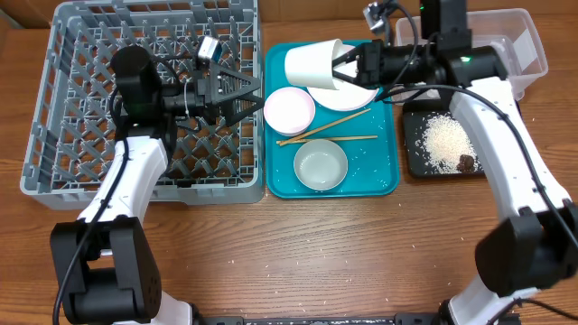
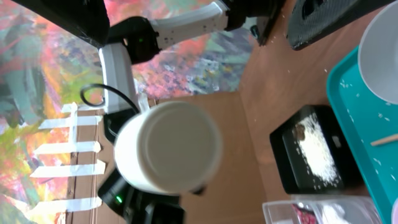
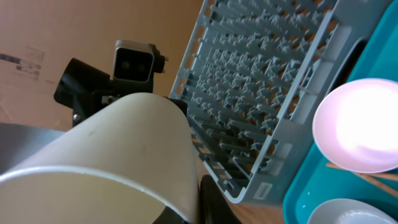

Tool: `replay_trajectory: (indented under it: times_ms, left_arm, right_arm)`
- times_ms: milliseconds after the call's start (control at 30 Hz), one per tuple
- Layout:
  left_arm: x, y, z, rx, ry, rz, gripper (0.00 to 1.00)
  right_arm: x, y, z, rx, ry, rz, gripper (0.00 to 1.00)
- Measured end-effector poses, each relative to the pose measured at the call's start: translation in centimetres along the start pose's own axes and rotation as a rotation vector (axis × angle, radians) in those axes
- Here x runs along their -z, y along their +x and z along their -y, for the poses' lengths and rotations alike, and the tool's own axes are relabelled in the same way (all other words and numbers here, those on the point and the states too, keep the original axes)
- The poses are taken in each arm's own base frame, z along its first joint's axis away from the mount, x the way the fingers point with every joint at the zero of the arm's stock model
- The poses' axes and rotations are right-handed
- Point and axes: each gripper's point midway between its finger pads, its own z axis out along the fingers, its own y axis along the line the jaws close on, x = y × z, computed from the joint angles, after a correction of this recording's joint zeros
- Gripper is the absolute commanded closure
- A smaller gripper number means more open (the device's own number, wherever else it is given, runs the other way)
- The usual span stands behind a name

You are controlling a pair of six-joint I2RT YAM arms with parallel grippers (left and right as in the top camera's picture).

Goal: Sort waste into correct bins and load items into the dishwasher
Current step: 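Lift the cup toward the left gripper and hand it over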

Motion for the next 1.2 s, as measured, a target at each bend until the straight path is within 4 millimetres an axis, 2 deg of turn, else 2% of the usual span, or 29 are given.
replay_trajectory:
  times_ms: [100, 300, 433, 633, 967, 1000, 1067, 1100, 1133, 1200]
  left_arm:
    - [-0.7, 0.4, 0.1, 0.013, 0.003, -0.02, 0.0]
    - [-0.9, 0.5, 0.1, 0.044, 0.004, -0.025, 0.0]
    - [-0.9, 0.5, 0.1, 0.057, 0.004, -0.025, 0.0]
    - [-0.9, 0.5, 0.1, 0.057, 0.004, -0.025, 0.02]
    - [-1.0, 0.6, 0.1, 0.078, 0.005, -0.034, 0.61]
    - [-1.0, 0.6, 0.1, 0.077, 0.006, -0.035, 0.62]
    - [-1.1, 0.7, 0.1, 0.077, 0.006, -0.037, 0.64]
    - [-1.2, 0.7, 0.1, 0.077, 0.006, -0.038, 0.66]
    - [-1.2, 0.7, 0.1, 0.077, 0.006, -0.037, 0.68]
    - [-1.2, 0.6, 0.3, 0.055, 0.006, -0.037, 0.73]
  right_arm:
    - [-2.1, 0.2, 0.7, -0.021, -0.045, -0.031, 0.96]
    - [-6.2, 2.2, 0.0, -0.055, -0.107, -0.124, 0.96]
    - [-7.6, 3.5, -0.9, -0.067, -0.122, -0.169, 0.96]
    - [-8.0, 4.2, -1.1, -0.076, -0.124, -0.189, 0.96]
    - [-7.8, 4.5, -1.6, -0.087, -0.161, -0.209, 0.96]
    - [-7.8, 4.5, -1.6, -0.088, -0.161, -0.21, 0.91]
    - [-7.8, 4.5, -1.5, -0.088, -0.158, -0.209, 0.69]
    - [-7.8, 4.5, -1.3, -0.098, -0.148, -0.208, 0.62]
    - [-7.8, 4.5, -1.3, -0.093, -0.149, -0.208, 0.56]
    - [-7.9, 4.4, -1.1, -0.085, -0.143, -0.204, 0.53]
